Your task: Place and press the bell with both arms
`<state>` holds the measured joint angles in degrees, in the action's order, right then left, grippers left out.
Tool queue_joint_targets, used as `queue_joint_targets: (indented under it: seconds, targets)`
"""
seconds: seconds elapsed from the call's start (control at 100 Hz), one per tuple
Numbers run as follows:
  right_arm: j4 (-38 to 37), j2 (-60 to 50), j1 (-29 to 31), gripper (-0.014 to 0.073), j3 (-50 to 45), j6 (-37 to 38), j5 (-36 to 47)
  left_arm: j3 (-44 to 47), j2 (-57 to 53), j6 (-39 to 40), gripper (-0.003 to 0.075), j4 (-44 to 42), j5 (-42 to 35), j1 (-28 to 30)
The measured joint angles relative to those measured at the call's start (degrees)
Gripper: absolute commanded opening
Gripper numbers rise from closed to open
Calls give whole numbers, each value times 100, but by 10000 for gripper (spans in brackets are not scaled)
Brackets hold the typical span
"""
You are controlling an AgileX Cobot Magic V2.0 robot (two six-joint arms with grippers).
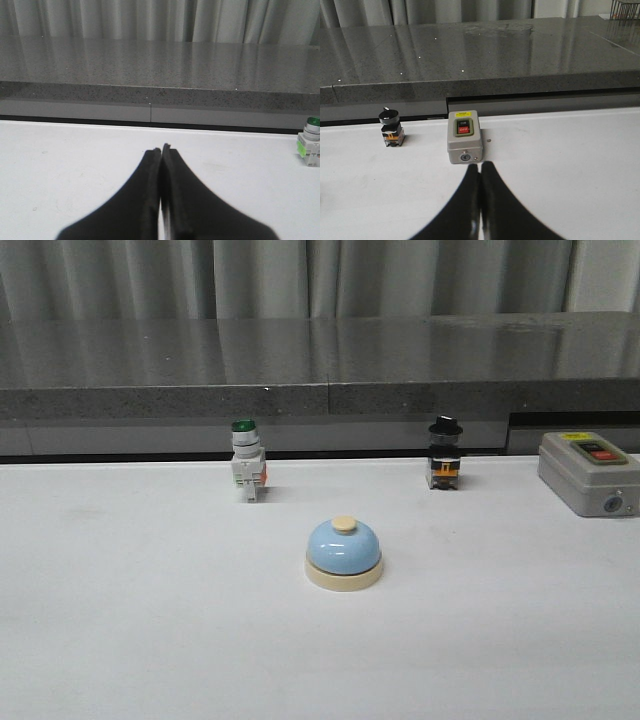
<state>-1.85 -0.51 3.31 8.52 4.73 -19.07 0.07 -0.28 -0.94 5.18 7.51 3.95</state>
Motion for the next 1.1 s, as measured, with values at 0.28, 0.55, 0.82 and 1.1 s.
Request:
queue_joint_targets:
  seconds: [0.28,0.55,0.82,1.1]
  targets:
    - [76,-10,0,-60,-611,33,1077,0,0,0,-20,0,0,0]
    - [141,-10,0,-60,-999,33,1536,0,0,0,-20,0,0,0]
    - [143,-10,0,-60,-999,45,1525,0,0,0,-20,0,0,0]
    - [153,-10,0,-60,-999,45,1525,0,0,5,-20,0,0,0]
